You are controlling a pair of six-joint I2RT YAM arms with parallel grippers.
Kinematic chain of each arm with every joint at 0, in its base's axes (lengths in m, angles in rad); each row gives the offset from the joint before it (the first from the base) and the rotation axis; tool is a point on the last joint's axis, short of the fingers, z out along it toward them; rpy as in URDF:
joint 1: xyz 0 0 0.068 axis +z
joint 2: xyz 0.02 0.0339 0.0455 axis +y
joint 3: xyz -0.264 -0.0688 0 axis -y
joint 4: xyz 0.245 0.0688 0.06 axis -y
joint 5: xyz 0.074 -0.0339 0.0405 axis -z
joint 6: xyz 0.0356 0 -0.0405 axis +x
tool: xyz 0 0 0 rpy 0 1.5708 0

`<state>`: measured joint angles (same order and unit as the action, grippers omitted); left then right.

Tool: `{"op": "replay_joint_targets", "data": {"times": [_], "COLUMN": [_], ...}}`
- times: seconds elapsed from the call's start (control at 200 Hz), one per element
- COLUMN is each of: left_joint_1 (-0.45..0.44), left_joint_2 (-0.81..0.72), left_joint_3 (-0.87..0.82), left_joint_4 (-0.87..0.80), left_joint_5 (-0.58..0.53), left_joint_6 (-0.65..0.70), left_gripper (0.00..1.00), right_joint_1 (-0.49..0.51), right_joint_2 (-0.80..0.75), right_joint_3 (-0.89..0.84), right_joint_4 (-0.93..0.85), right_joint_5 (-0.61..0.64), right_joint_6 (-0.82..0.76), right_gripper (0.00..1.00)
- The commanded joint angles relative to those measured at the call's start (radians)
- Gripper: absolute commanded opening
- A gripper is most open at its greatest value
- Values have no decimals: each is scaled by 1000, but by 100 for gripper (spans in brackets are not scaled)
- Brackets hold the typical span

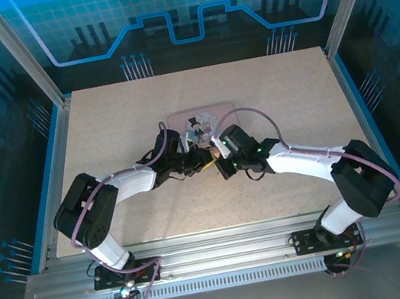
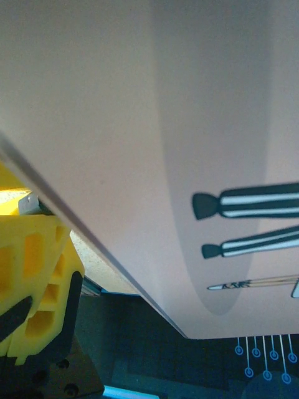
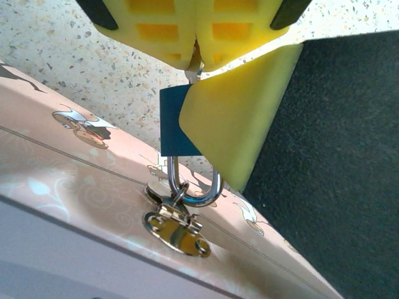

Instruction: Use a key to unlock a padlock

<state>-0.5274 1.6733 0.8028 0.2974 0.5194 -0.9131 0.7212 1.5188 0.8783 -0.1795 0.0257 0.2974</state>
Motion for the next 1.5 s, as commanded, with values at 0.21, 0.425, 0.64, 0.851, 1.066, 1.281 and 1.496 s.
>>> {"op": "replay_joint_targets", "data": {"times": [0.21, 0.425, 0.64, 0.851, 1.066, 1.281, 1.496], "left_joint_1": [-6, 11, 47, 84, 115, 113, 58], "left_joint_2": [-7, 15, -23, -112, -133, -94, -19], "left_joint_3": [-55, -122, -214, -244, -246, -218, -157], "left_joint_4": [97, 160, 243, 177, 140, 161, 172], "left_joint_5": [51, 9, -10, -50, -58, -37, -29], "left_joint_6": [1, -28, -69, -37, -19, -27, -42], "left_gripper": [27, 42, 48, 54, 56, 55, 56], "right_joint_1": [5, 4, 3, 3, 6, 16, 44], "right_joint_2": [81, 142, 137, 153, 187, 141, 132], "right_joint_3": [27, 17, 7, 43, 80, 55, 70], "right_joint_4": [31, 53, 72, 1, -53, -2, 10], "right_joint_5": [-10, -19, -26, -30, -31, 9, 37], "right_joint_6": [-74, -112, -144, -240, -292, -274, -266], "right_gripper": [0, 0, 0, 0, 0, 0, 0]}}
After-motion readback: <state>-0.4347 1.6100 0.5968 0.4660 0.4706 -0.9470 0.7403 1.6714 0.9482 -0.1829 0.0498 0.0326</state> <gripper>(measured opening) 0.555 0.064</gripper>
